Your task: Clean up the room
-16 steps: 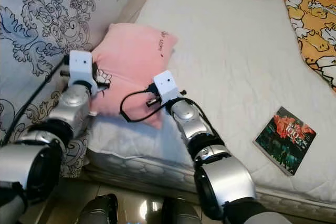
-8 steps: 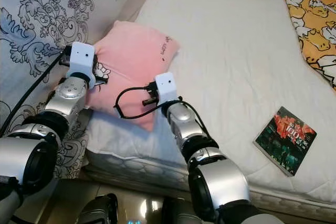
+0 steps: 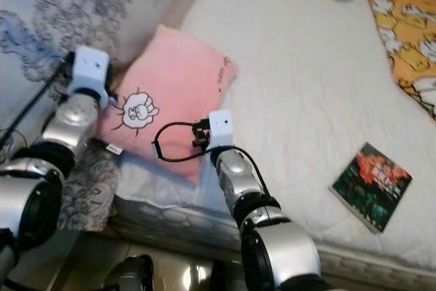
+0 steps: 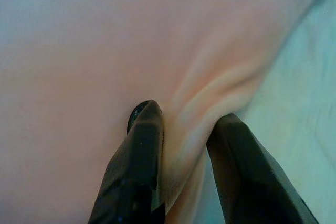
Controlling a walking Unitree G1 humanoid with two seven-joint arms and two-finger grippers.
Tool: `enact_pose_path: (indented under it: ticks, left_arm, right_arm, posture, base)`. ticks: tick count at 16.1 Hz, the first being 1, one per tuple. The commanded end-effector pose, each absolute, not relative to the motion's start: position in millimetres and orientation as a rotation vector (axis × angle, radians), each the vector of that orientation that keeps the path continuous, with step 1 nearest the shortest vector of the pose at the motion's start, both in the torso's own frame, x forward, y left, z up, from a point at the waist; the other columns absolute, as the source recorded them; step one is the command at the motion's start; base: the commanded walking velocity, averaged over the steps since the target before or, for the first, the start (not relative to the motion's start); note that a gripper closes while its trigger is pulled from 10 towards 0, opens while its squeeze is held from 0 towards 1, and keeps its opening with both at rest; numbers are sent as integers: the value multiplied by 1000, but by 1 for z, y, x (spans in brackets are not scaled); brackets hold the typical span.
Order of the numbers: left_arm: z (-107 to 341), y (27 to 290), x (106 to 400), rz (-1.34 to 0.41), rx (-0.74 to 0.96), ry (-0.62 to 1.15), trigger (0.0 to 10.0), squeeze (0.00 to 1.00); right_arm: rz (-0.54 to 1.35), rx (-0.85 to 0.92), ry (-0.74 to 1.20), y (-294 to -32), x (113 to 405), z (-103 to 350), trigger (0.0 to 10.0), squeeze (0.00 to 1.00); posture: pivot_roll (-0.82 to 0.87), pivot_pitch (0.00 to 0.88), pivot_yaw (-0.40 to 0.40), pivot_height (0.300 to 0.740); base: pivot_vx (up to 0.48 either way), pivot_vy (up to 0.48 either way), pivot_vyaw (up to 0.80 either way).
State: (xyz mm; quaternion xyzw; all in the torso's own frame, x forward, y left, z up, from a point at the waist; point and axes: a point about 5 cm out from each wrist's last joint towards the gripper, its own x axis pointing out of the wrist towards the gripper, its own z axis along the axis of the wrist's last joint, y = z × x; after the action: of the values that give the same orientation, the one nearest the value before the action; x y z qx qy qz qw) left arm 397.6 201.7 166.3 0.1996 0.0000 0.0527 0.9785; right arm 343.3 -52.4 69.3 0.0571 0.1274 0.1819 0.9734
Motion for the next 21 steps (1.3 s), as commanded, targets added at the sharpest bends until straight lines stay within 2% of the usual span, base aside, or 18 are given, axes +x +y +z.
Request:
enact_pose_path:
  ticks: [1, 3, 4, 5, 6, 8, 11, 12, 14, 16, 18, 19, 20, 21]
  left_arm:
    - [171, 201, 397, 101, 444, -48, 10000, 1000]
    - [176, 200, 398, 92, 434, -84, 10000, 1000]
    - [189, 200, 396, 78, 387, -195, 10000, 1000]
    - [189, 200, 396, 78, 387, -195, 10000, 1000]
    - [196, 197, 391, 57, 341, -280, 10000, 1000]
    - [194, 182, 379, -21, 290, -316, 10000, 1000]
    - [167, 148, 355, -190, 220, -248, 10000, 1000]
    - [159, 143, 349, -210, 202, -229, 10000, 1000]
    - [136, 140, 320, -238, 114, -158, 10000, 1000]
    - [117, 162, 296, -168, 83, -72, 10000, 1000]
    - [114, 172, 294, -147, 103, -72, 10000, 1000]
    - [112, 168, 301, -168, 63, -57, 10000, 1000]
    - [113, 163, 304, -195, 54, -55, 10000, 1000]
    - [116, 141, 304, -334, 57, -67, 10000, 1000]
  right_arm:
    - [347, 140, 257, -53, 338, 63, 10000, 1000]
    - [364, 147, 236, -51, 336, 63, 10000, 1000]
    - [365, 127, 167, -55, 338, 71, 10000, 1000]
    - [365, 127, 167, -55, 338, 71, 10000, 1000]
    - [337, 116, 76, -62, 346, 86, 10000, 1000]
    - [311, 125, -32, -71, 352, 104, 10000, 1000]
    - [230, 149, -105, -98, 343, 106, 10000, 1000]
    - [209, 157, -115, -106, 336, 104, 10000, 1000]
    - [107, 93, -140, -140, 296, 91, 10000, 1000]
    - [-27, 39, -113, -171, 260, 73, 10000, 1000]
    - [-49, 28, -95, -177, 252, 66, 10000, 1000]
    - [-26, -8, -85, -174, 252, 63, 10000, 769]
    - [-20, -22, -65, -172, 252, 62, 10000, 0]
    - [-42, -8, -14, -170, 257, 61, 10000, 0]
  posture:
    - [160, 0, -84, 740]
    - [159, 0, -64, 740]
    - [167, 0, -36, 740]
    - [167, 0, -36, 740]
    - [190, 0, -35, 740]
    - [224, 0, -46, 740]
    - [235, 0, -52, 740]
    - [232, 0, -53, 740]
    - [210, 0, -45, 740]
    - [188, 0, -34, 740]
    - [179, 0, -26, 740]
    - [154, 0, -15, 740]
    - [151, 0, -13, 740]
    - [127, 0, -2, 740]
  base:
    - [0, 0, 0]
    - [0, 0, 0]
    - [0, 0, 0]
    - [0, 0, 0]
    - [0, 0, 0]
    - [0, 0, 0]
    - [0, 0, 0]
    - [0, 0, 0]
    - [0, 0, 0]
    - [0, 0, 0]
    - [0, 0, 0]
    - [0, -480, 0]
    - [0, -480, 0]
    - [0, -454, -563]
